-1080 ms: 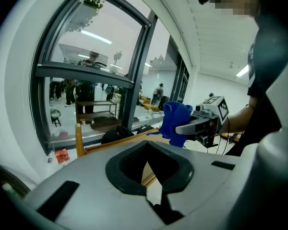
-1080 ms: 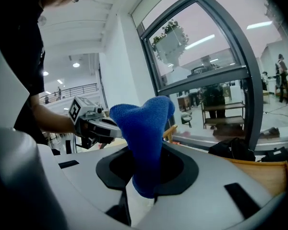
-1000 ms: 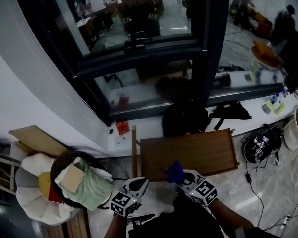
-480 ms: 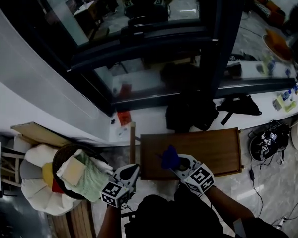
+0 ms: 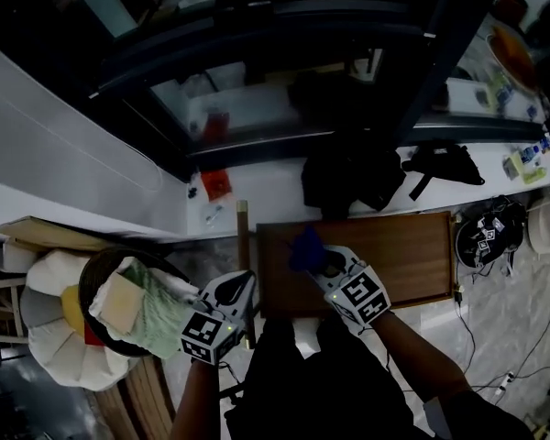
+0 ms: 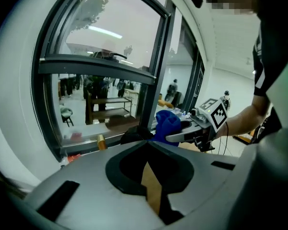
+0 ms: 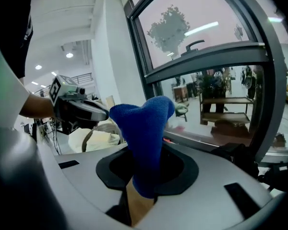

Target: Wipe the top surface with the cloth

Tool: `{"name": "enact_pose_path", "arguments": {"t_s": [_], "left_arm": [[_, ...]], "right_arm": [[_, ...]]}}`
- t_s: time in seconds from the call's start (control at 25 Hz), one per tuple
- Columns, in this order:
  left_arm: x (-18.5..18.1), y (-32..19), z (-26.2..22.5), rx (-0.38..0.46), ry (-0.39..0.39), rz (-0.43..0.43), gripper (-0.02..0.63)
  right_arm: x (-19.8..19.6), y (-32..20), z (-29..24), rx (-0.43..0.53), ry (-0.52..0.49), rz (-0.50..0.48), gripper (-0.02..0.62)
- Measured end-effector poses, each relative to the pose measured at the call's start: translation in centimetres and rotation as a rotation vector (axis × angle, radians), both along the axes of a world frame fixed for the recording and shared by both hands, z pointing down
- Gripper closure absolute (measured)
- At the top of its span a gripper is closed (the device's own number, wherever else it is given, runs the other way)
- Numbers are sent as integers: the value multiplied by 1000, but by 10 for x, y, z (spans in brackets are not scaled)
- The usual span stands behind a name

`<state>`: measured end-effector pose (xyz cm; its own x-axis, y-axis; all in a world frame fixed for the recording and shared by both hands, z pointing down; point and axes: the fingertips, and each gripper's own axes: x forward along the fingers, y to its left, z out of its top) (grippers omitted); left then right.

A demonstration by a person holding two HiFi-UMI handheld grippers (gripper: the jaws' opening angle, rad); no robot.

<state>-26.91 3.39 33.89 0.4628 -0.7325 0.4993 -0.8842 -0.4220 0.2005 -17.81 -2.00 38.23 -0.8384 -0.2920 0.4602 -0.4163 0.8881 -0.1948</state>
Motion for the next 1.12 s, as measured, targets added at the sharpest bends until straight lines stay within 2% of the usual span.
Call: {"name": "enact_pose_path", "arguments": {"t_s": [0.12, 0.28, 0.4, 0.52, 0.72, 0.84, 1.12], "left_arm": [[-15, -11, 14, -19, 22, 22, 595], [-35, -29, 33, -48, 88, -4, 595], [-42, -39, 44, -53, 87, 10, 595], [-47, -44, 54, -63, 88, 23, 595], [-48, -46, 67, -73, 168, 50, 595], [-48, -44, 72, -81, 175, 67, 595], [-54, -44, 72, -78, 177, 66, 595]], "right_arm": [[-30, -9, 24, 10, 70, -14, 503], [-61, -17, 72, -2, 183, -63, 503], [-74, -25, 115, -34, 282, -100, 503], [-83, -34, 145, -7, 385, -128, 503], [-100, -41, 181, 9, 518, -210, 503], [-105, -41, 200, -8, 570, -230, 503], [-109, -36, 212, -2, 618, -270, 503]]}}
